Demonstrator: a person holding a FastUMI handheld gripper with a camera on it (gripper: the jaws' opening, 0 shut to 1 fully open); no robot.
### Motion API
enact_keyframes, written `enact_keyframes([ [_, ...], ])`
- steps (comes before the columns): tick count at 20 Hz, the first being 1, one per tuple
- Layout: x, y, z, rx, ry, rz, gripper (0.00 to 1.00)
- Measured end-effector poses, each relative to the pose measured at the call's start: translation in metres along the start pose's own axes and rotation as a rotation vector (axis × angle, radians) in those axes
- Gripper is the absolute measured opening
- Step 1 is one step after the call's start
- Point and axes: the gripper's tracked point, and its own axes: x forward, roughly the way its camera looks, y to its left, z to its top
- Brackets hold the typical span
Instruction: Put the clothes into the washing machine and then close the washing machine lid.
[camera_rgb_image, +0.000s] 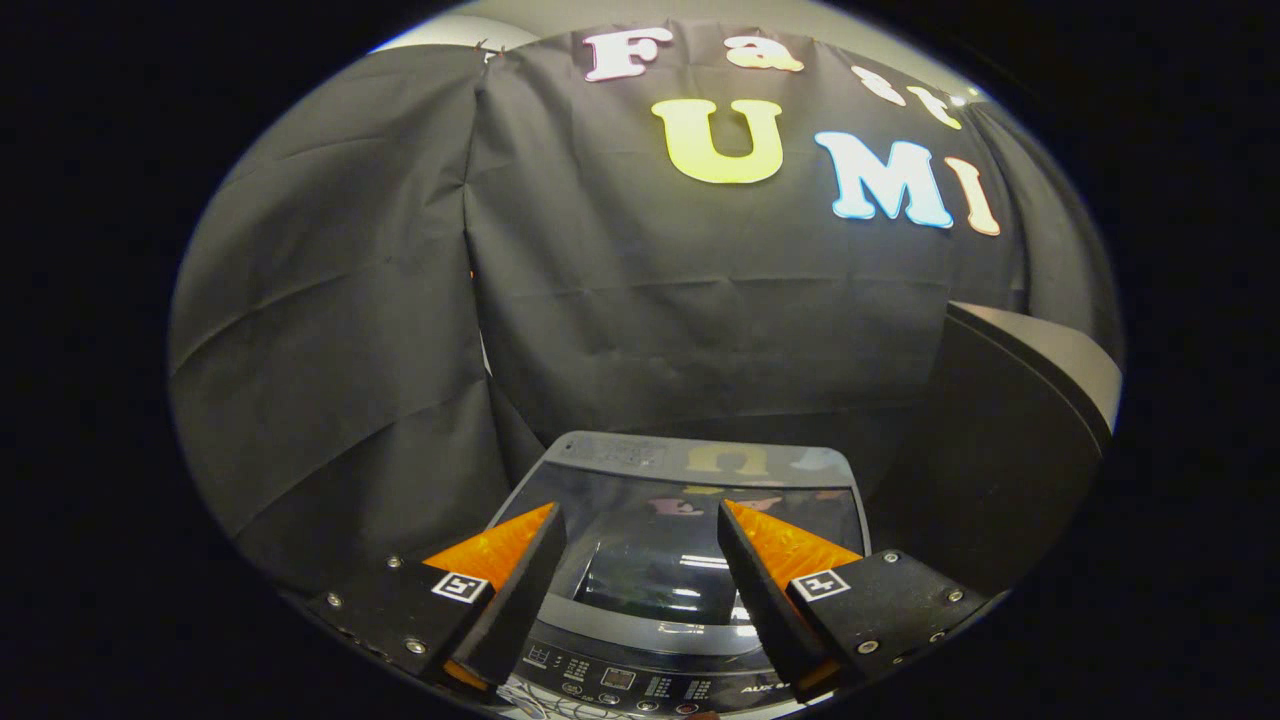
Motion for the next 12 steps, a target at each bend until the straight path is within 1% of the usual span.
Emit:
enact_keyframes([
  [3,-0.019,-0.007,0.019,0.006,-0.058,-0.006,0.94],
  [6,-0.042,-0.017,0.038,-0.015,-0.113,-0.006,0.94],
  [9,-0.072,-0.036,0.056,-0.046,-0.18,-0.008,0.94],
  [12,-0.1,-0.059,0.07,-0.051,-0.228,-0.013,0.94],
])
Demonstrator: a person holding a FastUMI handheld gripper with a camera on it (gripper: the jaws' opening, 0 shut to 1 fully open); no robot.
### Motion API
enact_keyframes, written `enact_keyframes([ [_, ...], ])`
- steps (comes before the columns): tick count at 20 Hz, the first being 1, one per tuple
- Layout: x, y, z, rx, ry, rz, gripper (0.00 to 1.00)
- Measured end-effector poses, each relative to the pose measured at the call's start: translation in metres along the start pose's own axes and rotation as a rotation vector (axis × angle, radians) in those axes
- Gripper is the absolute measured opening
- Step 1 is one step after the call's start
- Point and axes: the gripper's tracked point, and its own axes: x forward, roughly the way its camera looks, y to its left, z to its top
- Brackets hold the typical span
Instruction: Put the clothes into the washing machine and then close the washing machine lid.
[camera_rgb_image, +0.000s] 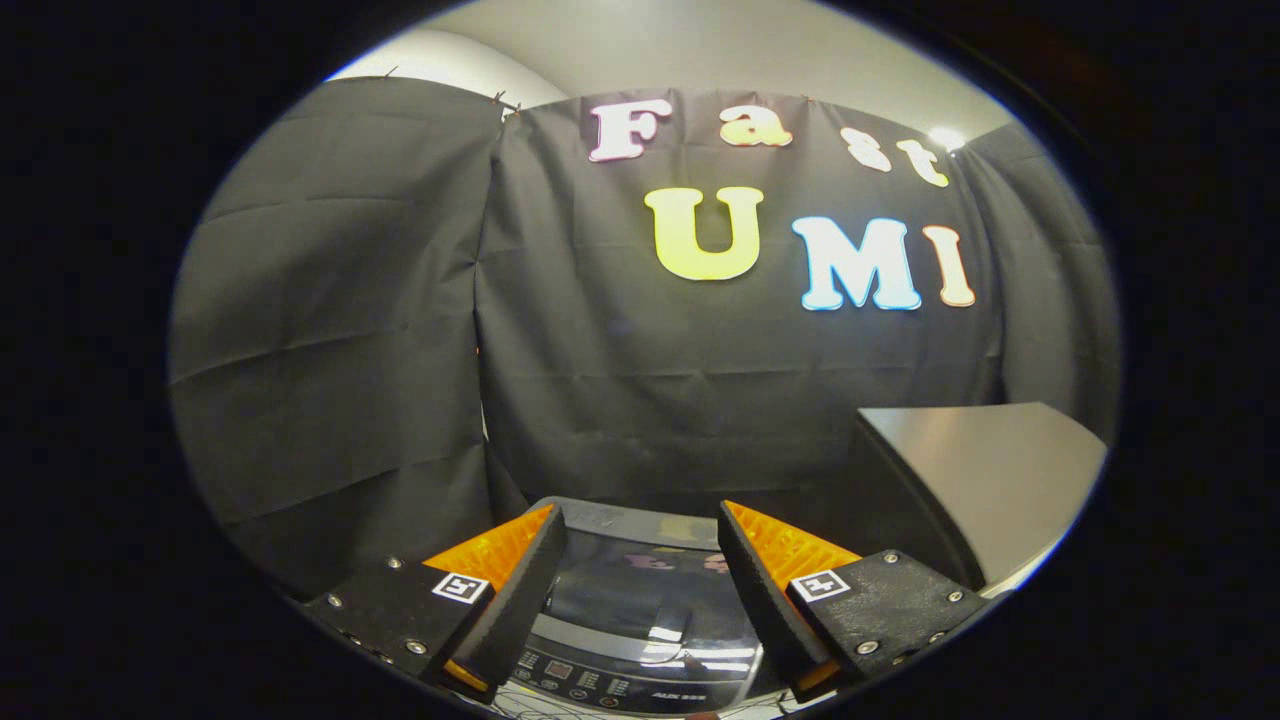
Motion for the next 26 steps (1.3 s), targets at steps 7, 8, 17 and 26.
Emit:
enact_keyframes([
  [7,-0.067,-0.065,0.036,0.019,-0.089,-0.03,0.94],
  [8,-0.079,-0.076,0.041,0.018,-0.105,-0.037,0.94],
  [17,-0.182,-0.162,0.061,-0.004,-0.193,-0.12,0.94],
  [26,-0.256,-0.231,0.057,-0.007,-0.233,-0.215,0.94],
])
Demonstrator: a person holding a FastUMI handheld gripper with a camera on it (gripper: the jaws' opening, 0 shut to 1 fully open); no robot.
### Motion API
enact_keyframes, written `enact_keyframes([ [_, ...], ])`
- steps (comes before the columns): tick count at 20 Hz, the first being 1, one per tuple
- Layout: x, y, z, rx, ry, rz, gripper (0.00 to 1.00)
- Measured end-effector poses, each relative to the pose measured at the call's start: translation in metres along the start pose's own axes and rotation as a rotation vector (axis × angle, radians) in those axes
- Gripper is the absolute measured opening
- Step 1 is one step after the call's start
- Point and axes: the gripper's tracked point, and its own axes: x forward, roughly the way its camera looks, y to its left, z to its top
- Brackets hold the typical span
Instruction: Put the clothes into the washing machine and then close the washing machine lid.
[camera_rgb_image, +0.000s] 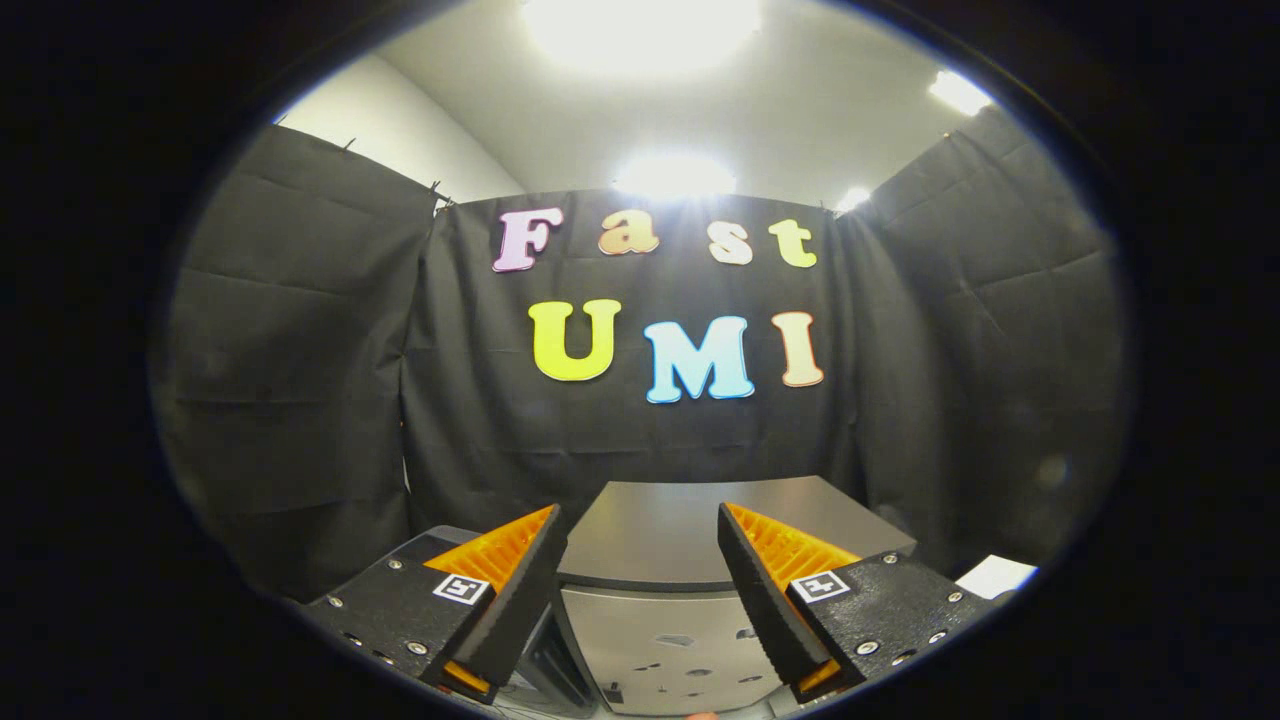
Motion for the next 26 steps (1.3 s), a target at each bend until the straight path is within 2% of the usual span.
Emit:
enact_keyframes([
  [10,-0.033,-0.041,0.002,0.009,-0.025,-0.044,0.94],
  [26,-0.036,-0.046,-0.002,0.024,-0.017,-0.039,0.94],
])
